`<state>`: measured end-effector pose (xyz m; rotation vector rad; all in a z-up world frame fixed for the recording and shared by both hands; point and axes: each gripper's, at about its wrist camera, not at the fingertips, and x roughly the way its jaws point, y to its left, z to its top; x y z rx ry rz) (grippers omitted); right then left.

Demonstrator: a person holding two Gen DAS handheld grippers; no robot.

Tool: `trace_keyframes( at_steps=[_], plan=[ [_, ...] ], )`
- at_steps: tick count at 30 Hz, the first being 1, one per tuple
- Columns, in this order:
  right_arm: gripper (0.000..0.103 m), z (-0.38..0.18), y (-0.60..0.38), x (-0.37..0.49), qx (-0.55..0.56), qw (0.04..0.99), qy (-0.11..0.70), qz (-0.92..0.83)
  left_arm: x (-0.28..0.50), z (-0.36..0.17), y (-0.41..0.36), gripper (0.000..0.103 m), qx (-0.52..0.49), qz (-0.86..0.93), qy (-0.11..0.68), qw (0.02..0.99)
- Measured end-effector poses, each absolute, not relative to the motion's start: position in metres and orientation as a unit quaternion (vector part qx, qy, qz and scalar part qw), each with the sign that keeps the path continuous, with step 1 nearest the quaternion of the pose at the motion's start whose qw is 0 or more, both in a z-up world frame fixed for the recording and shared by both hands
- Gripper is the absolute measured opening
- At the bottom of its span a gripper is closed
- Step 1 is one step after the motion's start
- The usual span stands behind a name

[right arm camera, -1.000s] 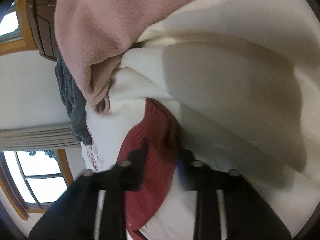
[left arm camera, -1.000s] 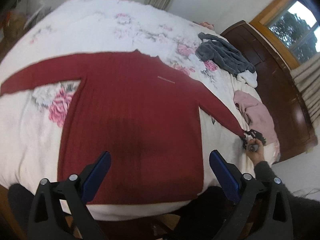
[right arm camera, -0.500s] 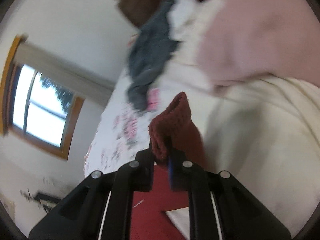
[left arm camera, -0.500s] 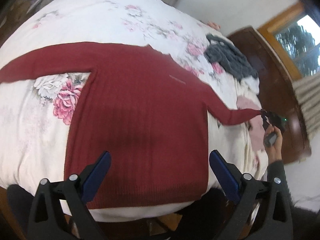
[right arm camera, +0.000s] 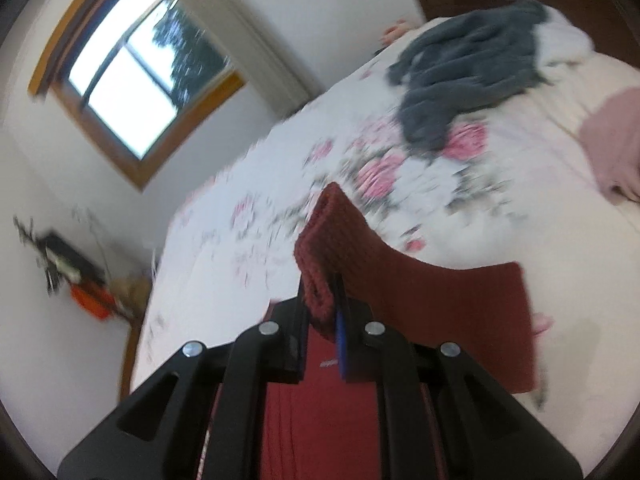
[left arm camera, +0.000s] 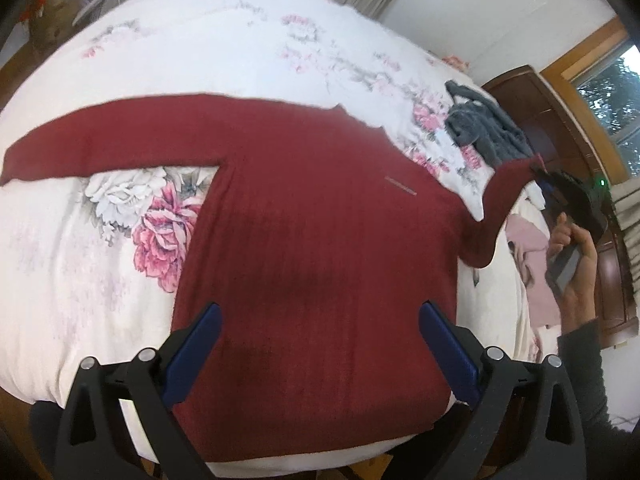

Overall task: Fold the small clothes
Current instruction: 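Carry the held sleeve across the sweater body with the right tool, release, then grasp the other sleeve cuff with the left tool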

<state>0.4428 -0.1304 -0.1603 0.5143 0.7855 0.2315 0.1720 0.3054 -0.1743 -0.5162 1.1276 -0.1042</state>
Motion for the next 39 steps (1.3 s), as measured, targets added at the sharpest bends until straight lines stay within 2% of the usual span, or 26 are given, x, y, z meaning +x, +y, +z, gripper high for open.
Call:
trace_keyframes(
  at_steps=[6, 12, 14, 16, 19, 21, 27, 32, 35, 38, 39],
  plan=[
    [0.010, -0.217, -0.024, 0.441, 0.167, 0.876, 0.429, 0.144, 0.207, -0.183, 0.306, 0.099, -0.232, -0.075, 0.531, 0.812],
    [0.010, -0.299, 0.044, 0.450, 0.119, 0.848, 0.495, 0.147, 0.237, -0.202, 0.300, 0.099, -0.258, -0.108, 0.543, 0.792],
    [0.015, -0.322, 0.063, 0.451, 0.105, 0.836, 0.516, 0.151, 0.243, -0.210, 0.295, 0.099, -0.264, -0.119, 0.546, 0.787],
    [0.030, -0.334, 0.070, 0.451, 0.100, 0.829, 0.526, 0.163, 0.249, -0.217, 0.291, 0.099, -0.272, -0.126, 0.548, 0.781],
    [0.049, -0.325, 0.058, 0.438, 0.115, 0.831, 0.515, 0.174, 0.271, -0.233, 0.286, 0.099, -0.309, -0.157, 0.553, 0.758],
    [0.052, -0.311, 0.037, 0.420, 0.125, 0.837, 0.502, 0.175, 0.293, -0.244, 0.284, 0.099, -0.352, -0.179, 0.549, 0.737],
    [0.055, -0.287, -0.034, 0.338, 0.150, 0.837, 0.498, 0.170, 0.373, -0.307, 0.260, 0.099, -0.474, -0.213, 0.554, 0.650],
    [0.060, -0.278, -0.080, 0.262, 0.189, 0.826, 0.509, 0.152, 0.430, -0.355, 0.229, 0.099, -0.466, -0.180, 0.592, 0.633],
    [0.063, -0.276, -0.095, 0.234, 0.216, 0.819, 0.513, 0.141, 0.447, -0.366, 0.218, 0.099, -0.468, -0.173, 0.600, 0.625],
    [0.063, -0.272, -0.102, 0.212, 0.236, 0.816, 0.510, 0.134, 0.460, -0.373, 0.210, 0.096, -0.464, -0.155, 0.611, 0.622],
    [0.063, -0.270, -0.103, 0.209, 0.240, 0.816, 0.509, 0.132, 0.463, -0.373, 0.210, 0.091, -0.464, -0.151, 0.610, 0.624]
  ],
)
